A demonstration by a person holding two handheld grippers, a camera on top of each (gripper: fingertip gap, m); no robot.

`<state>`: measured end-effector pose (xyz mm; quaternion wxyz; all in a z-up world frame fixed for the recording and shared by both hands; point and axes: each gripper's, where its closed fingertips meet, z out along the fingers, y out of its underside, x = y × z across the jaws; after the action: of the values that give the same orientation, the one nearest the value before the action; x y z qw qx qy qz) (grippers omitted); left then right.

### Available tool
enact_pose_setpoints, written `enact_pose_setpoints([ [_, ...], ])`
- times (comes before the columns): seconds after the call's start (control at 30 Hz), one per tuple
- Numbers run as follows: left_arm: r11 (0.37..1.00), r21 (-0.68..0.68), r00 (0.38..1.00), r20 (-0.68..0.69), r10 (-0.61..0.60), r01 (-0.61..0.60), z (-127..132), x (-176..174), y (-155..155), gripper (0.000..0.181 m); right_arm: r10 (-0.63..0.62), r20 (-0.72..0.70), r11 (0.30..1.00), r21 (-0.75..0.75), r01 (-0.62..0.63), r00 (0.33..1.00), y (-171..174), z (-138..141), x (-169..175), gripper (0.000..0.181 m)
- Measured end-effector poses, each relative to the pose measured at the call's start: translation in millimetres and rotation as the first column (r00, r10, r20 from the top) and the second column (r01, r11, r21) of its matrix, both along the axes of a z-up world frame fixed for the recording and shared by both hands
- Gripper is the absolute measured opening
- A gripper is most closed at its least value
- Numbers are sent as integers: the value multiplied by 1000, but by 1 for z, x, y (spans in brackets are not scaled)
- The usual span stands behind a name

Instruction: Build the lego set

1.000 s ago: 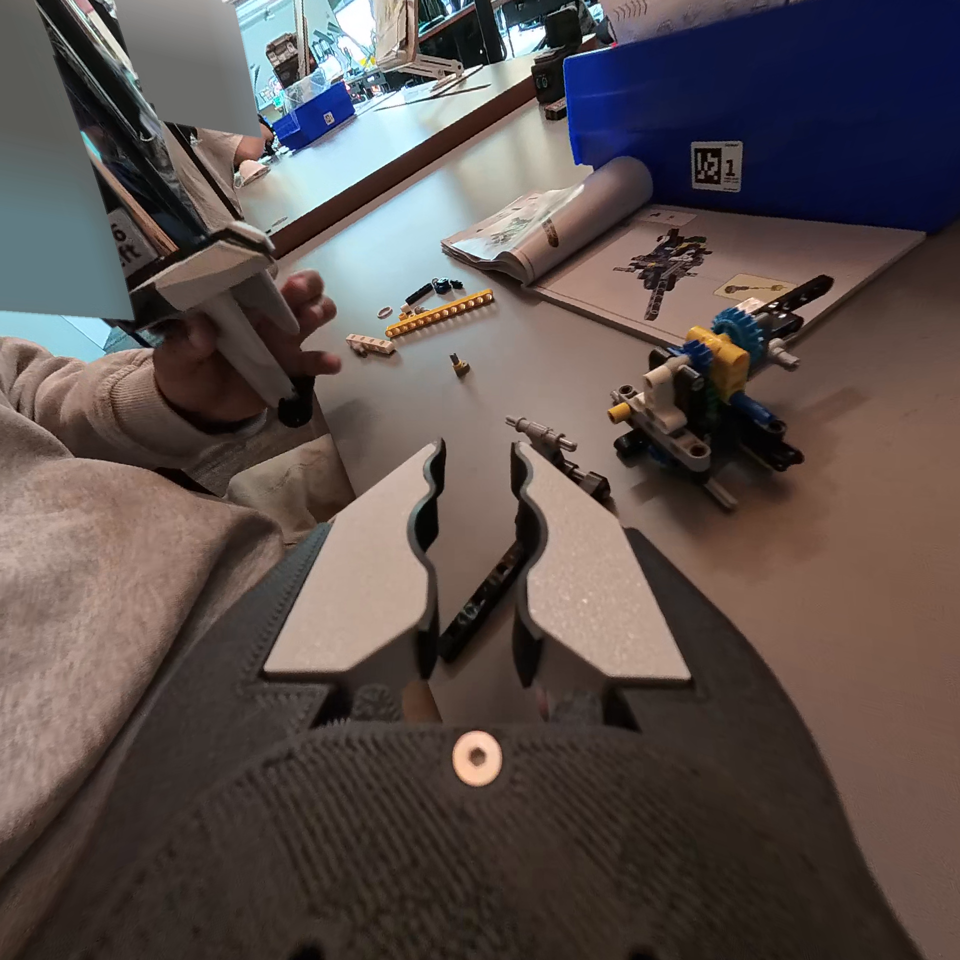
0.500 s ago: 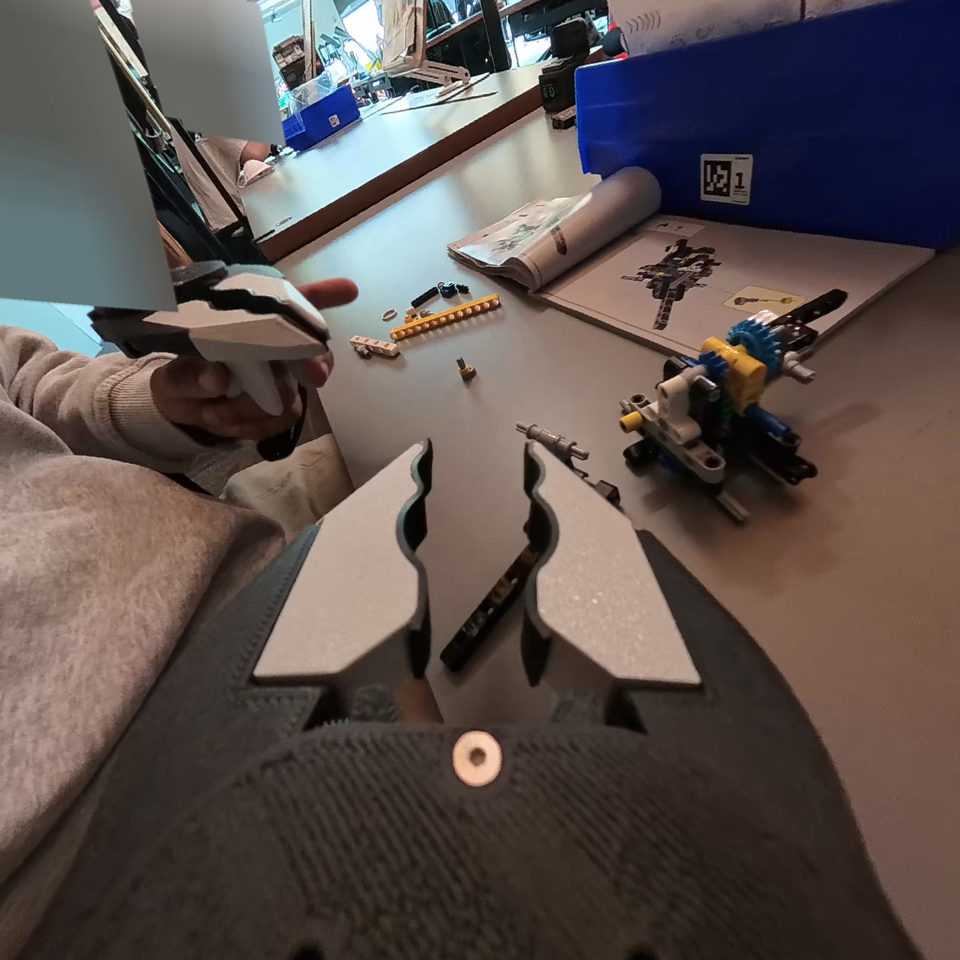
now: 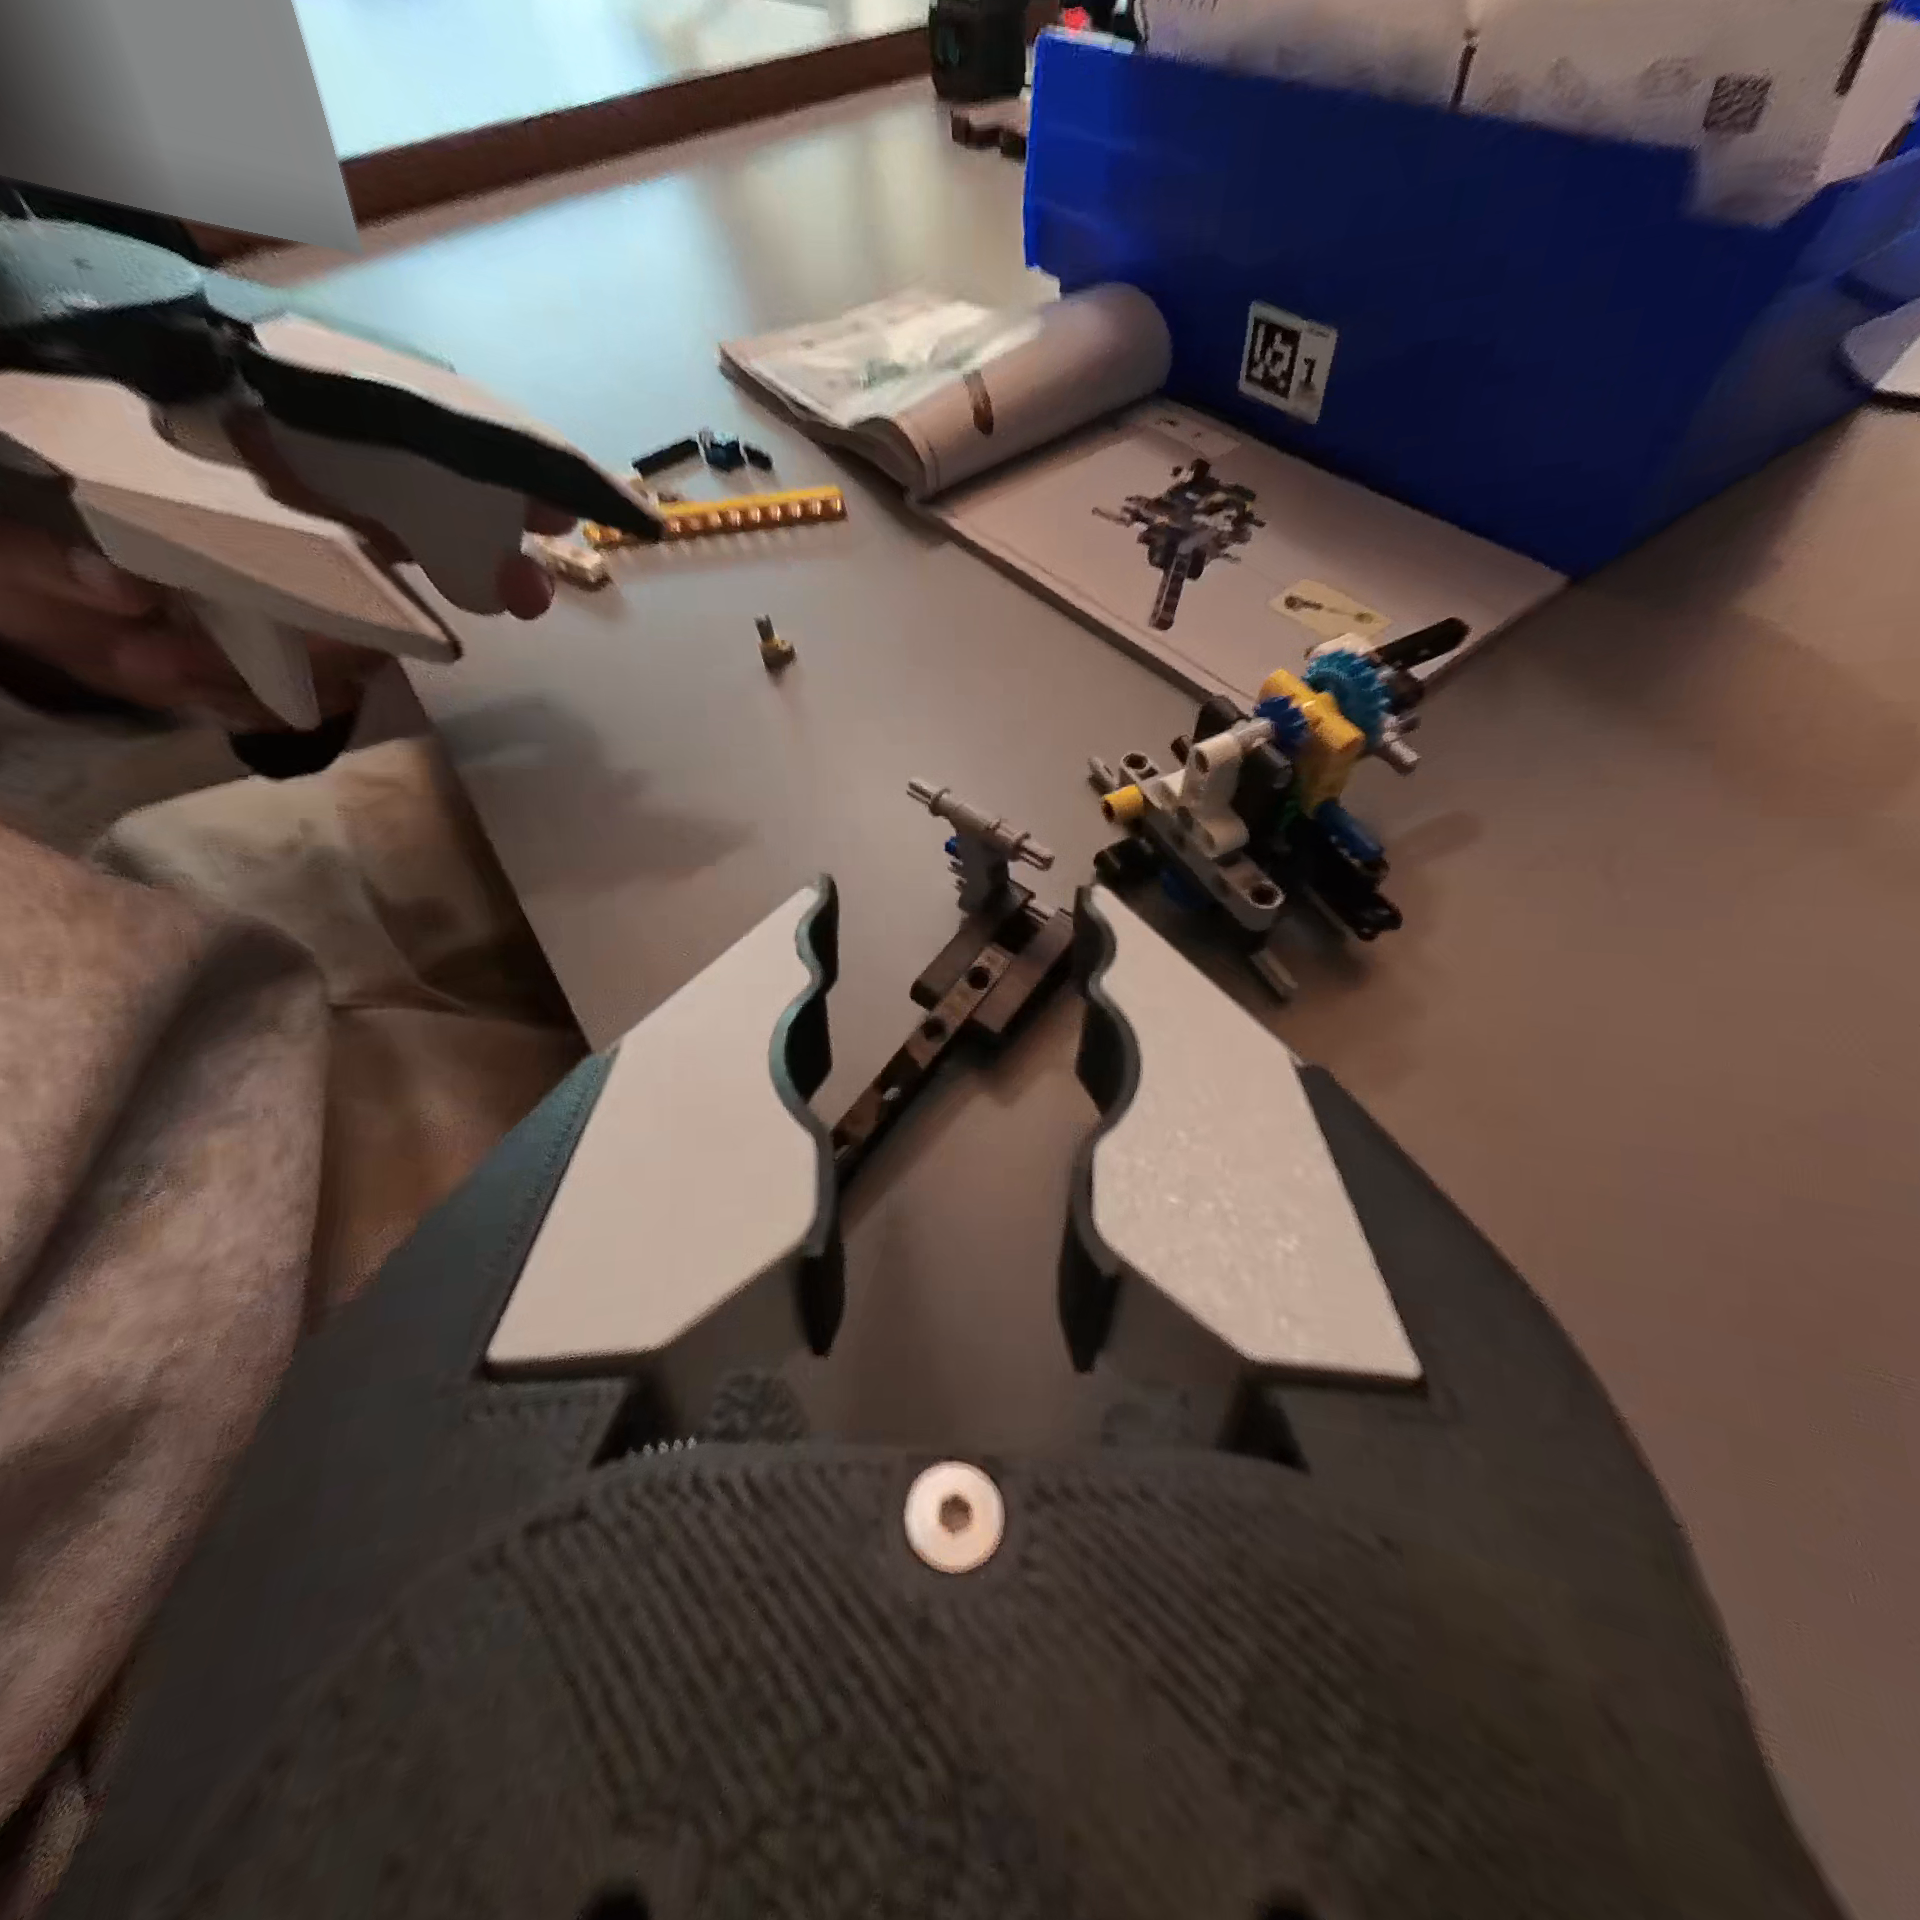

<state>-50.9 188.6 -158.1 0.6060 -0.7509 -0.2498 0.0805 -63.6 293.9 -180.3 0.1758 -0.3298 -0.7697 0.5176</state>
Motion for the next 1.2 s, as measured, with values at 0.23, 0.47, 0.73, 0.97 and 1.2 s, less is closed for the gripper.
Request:
enact_pose_setpoints([
  [0.23,988,-136,994,-95,53,-66,-19,-13,-7,57,12,10,994,104,-14,1000,-5,-14,1,43],
  [0.47,995,-39,996,6,94,-94,-8,-26,-19,53,-5,11,997,83,5,1000,-2,-11,-1,45],
  [0.73,965,85,969,11,248,-248,46,-86,-49,51,-79,-55,976,-207,66,995,36,40,-23,52],
  [0.97,963,-30,947,-190,257,-268,37,-103,-45,53,-196,-225,921,-377,100,954,54,100,-44,61],
  [1.2,965,189,982,-10,188,-182,44,-87,-42,45,-142,-103,956,-272,109,984,26,65,-41,63],
])
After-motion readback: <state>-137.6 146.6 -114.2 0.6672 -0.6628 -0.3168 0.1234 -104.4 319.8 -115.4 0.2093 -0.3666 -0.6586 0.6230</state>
